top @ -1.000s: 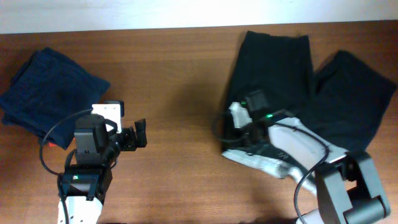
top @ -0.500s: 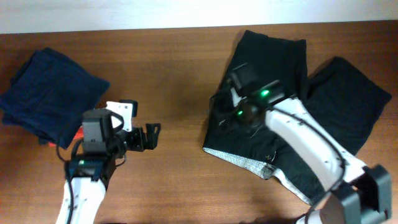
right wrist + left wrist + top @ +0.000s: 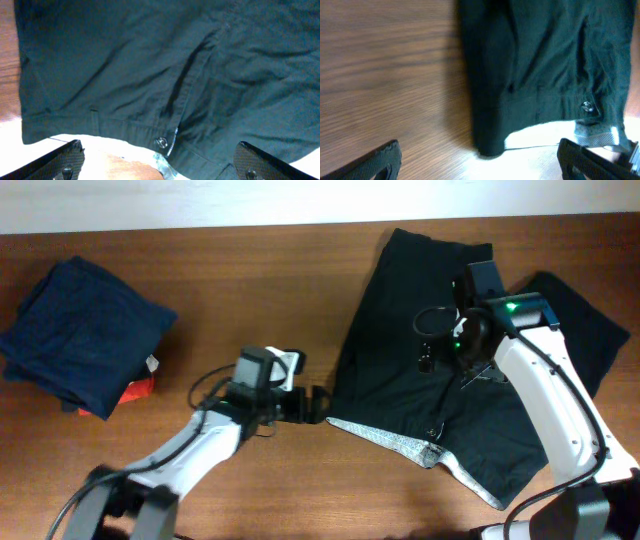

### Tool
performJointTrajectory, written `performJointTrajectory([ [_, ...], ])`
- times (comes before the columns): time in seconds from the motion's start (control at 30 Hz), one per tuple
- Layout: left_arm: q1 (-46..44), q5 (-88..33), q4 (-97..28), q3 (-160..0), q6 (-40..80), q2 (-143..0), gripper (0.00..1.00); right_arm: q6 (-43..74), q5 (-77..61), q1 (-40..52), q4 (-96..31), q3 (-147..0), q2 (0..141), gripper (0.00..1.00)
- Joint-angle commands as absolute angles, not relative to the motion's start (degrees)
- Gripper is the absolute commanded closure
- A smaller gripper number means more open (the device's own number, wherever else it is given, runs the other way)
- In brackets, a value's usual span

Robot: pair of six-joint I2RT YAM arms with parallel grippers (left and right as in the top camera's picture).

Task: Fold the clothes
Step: 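Drag the black shorts with the right gripper to the table center, then grasp the near edges of the shorts with both grippers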

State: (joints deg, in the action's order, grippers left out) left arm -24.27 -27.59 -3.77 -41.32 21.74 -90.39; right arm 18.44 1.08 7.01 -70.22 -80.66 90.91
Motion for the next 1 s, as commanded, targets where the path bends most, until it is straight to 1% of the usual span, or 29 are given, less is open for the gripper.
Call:
performJointTrajectory([
  [0.0, -28.6, -28.7, 2.9, -42.0, 27.8, -95.6, 0.02, 18.9, 2.0, 5.9, -70.8, -81.4, 90.0, 0.01],
  [0.07, -30.2, -28.4, 6.1, -42.0, 27.8, -97.7, 0.09, 18.9, 2.0, 5.9, -70.8, -81.4, 90.0, 0.01],
  [0.1, -30.9, -28.1, 7.4, -42.0, 27.8, -98.7, 0.22, 18.9, 2.0, 5.9, -70.8, -81.4, 90.0, 0.01],
  [0.17, -32.0, -27.6, 9.4, -42.0, 27.8, -100.2, 0.44, 18.9, 2.0, 5.9, -70.9, -81.4, 90.0, 0.01],
  [0.2, -32.2, -27.2, 9.7, -42.1, 27.8, -100.5, 0.62, 18.9, 2.1, 5.9, -71.0, -81.4, 90.0, 0.01],
  [0.23, -32.2, -26.6, 9.6, -42.1, 27.8, -100.6, 0.77, 18.8, 2.2, 5.9, -71.2, -81.4, 90.0, 0.01],
  [0.27, -32.2, -25.8, 9.6, -42.0, 27.8, -100.6, 0.97, 18.5, 2.2, 5.9, -71.2, -81.4, 90.0, 0.01],
  [0.3, -32.1, -24.6, 9.7, -42.1, 27.8, -100.6, 0.99, 18.3, 2.3, 5.9, -71.2, -81.4, 90.0, 0.01],
  [0.4, -29.5, -21.0, 9.2, -43.2, 25.2, -100.4, 0.99, 18.3, 5.3, 5.8, -71.9, -81.4, 90.0, 0.01],
  [0.47, -24.4, -19.0, 5.8, -47.0, 22.5, -99.6, 0.99, 18.3, 7.4, 4.8, -73.1, -81.4, 90.0, 0.01],
  [0.53, -17.3, -16.4, 1.7, -54.0, 20.6, -99.4, 0.99, 18.3, 7.3, 2.7, -73.6, -81.4, 90.0, 0.01],
  [0.63, -9.2, -13.5, 0.4, -64.5, 19.8, -99.4, 0.99, 18.3, 7.1, -0.1, -74.2, -81.4, 90.0, 0.01],
  [0.67, -7.3, -13.5, 0.3, -67.3, 19.8, -99.4, 0.99, 18.3, 7.1, -0.9, -74.4, -81.4, 90.0, 0.01],
  [0.7, -5.5, -13.8, 0.3, -69.8, 19.8, -99.4, 0.69, 18.3, 7.1, -1.4, -74.6, -81.4, 90.0, 0.01],
  [0.73, -4.0, -14.6, -0.3, -72.1, 19.9, -99.4, 0.24, 18.3, 7.1, -2.0, -74.6, -81.4, 90.0, 0.01],
  [0.77, -3.0, -16.1, -2.1, -73.6, 19.9, -99.4, 0.01, 18.3, 7.1, -2.2, -74.6, -81.4, 90.0, 0.01],
  [0.87, -2.0, -20.4, -12.6, -74.4, 19.8, -99.4, 0.01, 18.3, 7.0, -2.3, -74.8, -81.2, 90.0, 0.01],
  [0.97, -2.3, -17.9, -31.6, -74.2, 19.8, -99.5, 0.01, 18.3, 4.3, -2.3, -75.2, -80.4, 90.1, 0.01],
])
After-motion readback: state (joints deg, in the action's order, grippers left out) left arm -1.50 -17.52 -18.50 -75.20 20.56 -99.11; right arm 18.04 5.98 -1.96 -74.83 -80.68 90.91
